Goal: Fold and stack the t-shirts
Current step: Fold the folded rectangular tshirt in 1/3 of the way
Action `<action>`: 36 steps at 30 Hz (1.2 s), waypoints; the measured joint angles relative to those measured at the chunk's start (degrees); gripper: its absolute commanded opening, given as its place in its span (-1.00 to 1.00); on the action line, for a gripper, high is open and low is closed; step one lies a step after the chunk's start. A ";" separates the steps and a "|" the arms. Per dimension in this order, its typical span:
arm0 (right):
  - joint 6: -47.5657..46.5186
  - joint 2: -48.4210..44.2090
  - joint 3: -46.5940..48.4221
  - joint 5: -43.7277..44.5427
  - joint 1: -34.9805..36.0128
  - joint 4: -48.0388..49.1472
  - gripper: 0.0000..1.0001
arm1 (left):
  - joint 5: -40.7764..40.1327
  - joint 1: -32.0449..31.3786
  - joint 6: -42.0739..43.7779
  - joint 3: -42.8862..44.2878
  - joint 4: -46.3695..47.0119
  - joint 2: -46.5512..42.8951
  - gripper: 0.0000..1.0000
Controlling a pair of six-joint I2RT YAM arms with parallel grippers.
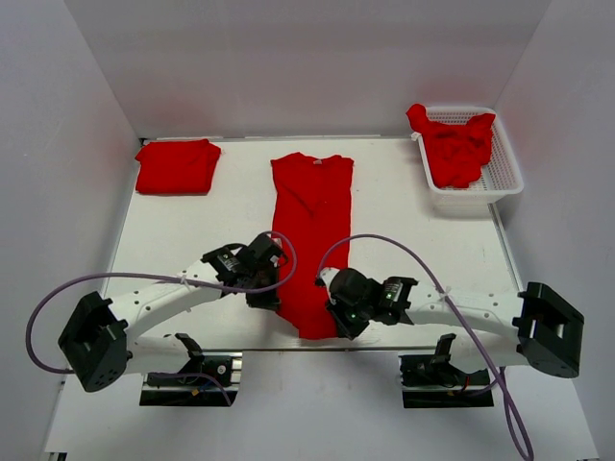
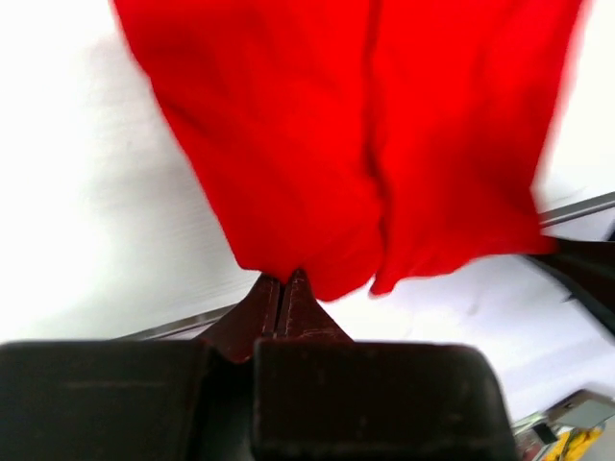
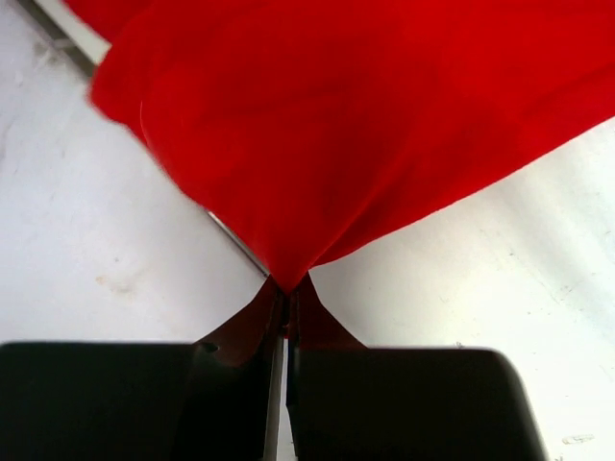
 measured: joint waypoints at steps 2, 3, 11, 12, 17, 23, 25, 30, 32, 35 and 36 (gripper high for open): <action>-0.07 1.55 1.33 0.55 -0.46 -0.74 -1.00 | -0.83 0.35 -0.02 2.49 -0.07 1.07 -1.00; -0.17 2.16 1.88 0.85 -0.79 -0.76 -1.00 | -1.42 0.44 0.02 3.48 -0.04 1.86 -1.00; -4.02 7.78 9.16 6.19 -9.03 -0.68 -1.00 | -10.54 1.62 0.09 13.44 0.22 11.91 -1.00; -4.74 8.92 10.27 6.58 -10.32 -0.50 -1.00 | -11.21 1.92 0.13 14.43 0.79 12.87 -1.00; -8.76 13.44 15.54 6.78 -15.74 -0.46 -1.00 | -12.83 4.70 0.98 18.75 3.17 17.51 -1.00; -13.14 16.98 21.35 6.10 -21.94 -0.63 -1.00 | -13.92 9.11 2.05 23.02 4.79 21.31 -1.00; -14.12 18.51 23.15 5.40 -23.34 -0.22 -1.00 | -14.10 10.51 2.56 23.28 5.81 21.31 -1.00; -16.41 22.05 26.38 4.28 -25.44 0.26 -1.00 | -14.08 13.16 4.55 25.92 8.00 24.11 -1.00; -17.00 23.34 27.67 3.91 -26.10 0.42 -1.00 | -14.05 13.90 5.46 26.93 9.03 25.75 -1.00; -17.75 24.87 29.51 3.52 -27.28 0.39 -1.00 | -14.05 14.93 6.93 27.32 10.38 27.10 -1.00; -17.88 25.33 30.12 3.50 -27.69 0.37 -1.00 | -14.05 15.30 7.43 27.67 10.45 27.58 -1.00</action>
